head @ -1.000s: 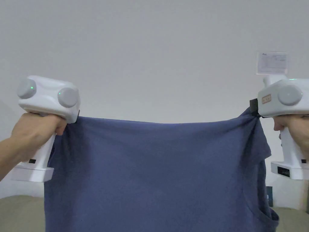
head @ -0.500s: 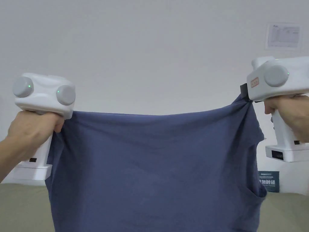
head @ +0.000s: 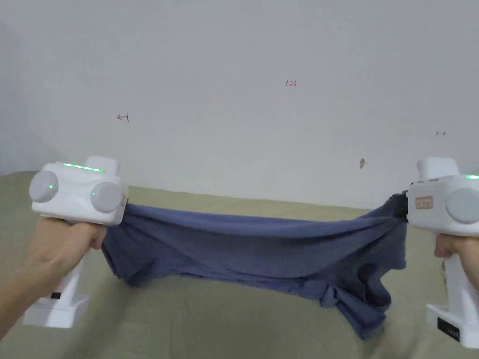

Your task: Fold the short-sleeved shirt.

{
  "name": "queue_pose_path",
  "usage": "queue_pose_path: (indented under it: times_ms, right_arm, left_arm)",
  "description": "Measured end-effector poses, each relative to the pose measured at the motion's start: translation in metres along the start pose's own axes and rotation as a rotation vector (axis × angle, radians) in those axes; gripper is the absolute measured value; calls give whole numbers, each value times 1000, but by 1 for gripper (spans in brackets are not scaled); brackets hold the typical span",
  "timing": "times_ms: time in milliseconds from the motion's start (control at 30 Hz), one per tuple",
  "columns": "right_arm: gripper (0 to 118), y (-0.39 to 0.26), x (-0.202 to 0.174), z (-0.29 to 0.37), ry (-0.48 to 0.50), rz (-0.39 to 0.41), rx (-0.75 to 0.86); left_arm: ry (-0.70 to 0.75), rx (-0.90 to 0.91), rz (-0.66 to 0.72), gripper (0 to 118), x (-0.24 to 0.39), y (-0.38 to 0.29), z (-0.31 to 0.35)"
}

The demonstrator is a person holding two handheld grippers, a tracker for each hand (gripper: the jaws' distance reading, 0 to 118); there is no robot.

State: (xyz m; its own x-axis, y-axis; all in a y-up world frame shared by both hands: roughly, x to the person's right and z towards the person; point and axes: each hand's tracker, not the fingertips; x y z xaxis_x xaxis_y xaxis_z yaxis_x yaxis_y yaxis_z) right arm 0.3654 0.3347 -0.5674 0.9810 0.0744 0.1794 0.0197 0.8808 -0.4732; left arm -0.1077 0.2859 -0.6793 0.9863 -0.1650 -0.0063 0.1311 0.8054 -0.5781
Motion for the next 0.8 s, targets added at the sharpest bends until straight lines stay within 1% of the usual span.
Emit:
queue_pose_path:
  times_ms: [33, 67, 100, 133, 167, 233, 300, 333, 367, 400, 433, 500, 633, 667, 800]
  right_arm:
    - [3, -27, 2, 11, 36, -38, 5]
    - [3, -53, 1, 23, 16, -39, -43]
    - [3, -74, 3, 37, 49, -54, -55]
    - [3, -100, 4, 53, 38, -60, -81]
    - [3, -123, 5, 69, 58, -60, -115]
    - [3, -162, 11, 99, 54, -80, -130]
    - [3, -196, 15, 134, 63, -141, -149]
    - [3, -209, 15, 149, 78, -125, -169]
    - [3, -225, 14, 170, 76, -75, -191]
    - [3, -238, 13, 186, 65, -74, -175]
    - [3, -248, 15, 201, 73, -78, -196]
    - [3, -268, 17, 232, 82, -124, -193]
    - [3, -302, 21, 281, 88, -140, -202]
    - [3, -310, 23, 290, 96, -153, -200]
    - [3, -328, 27, 306, 104, -162, -223]
  left_arm:
    - [-13, -3, 7, 1, -4, -25, 5]
    - [-19, -55, -27, 1, -6, -50, 13]
    - [-29, -52, -8, 1, -8, -70, 20]
    - [-48, -89, -24, 1, -11, -94, 30]
    - [-59, -94, -20, 1, -17, -117, 43]
    - [-75, -124, -30, 1, -24, -156, 66]
    - [-97, -145, -53, 1, -34, -186, 92]
    - [-96, -144, -47, 1, -38, -200, 106]
    - [-102, -154, -63, 1, -42, -214, 121]
    - [-105, -151, -53, 1, -47, -225, 134]
    - [-120, -156, -45, 1, -53, -236, 148]
    - [-139, -175, -18, 1, -62, -256, 173]
    - [-153, -183, -18, 1, -76, -290, 218]
    - [-153, -184, -24, 1, -79, -297, 228]
    - [-161, -198, -20, 1, -89, -319, 252]
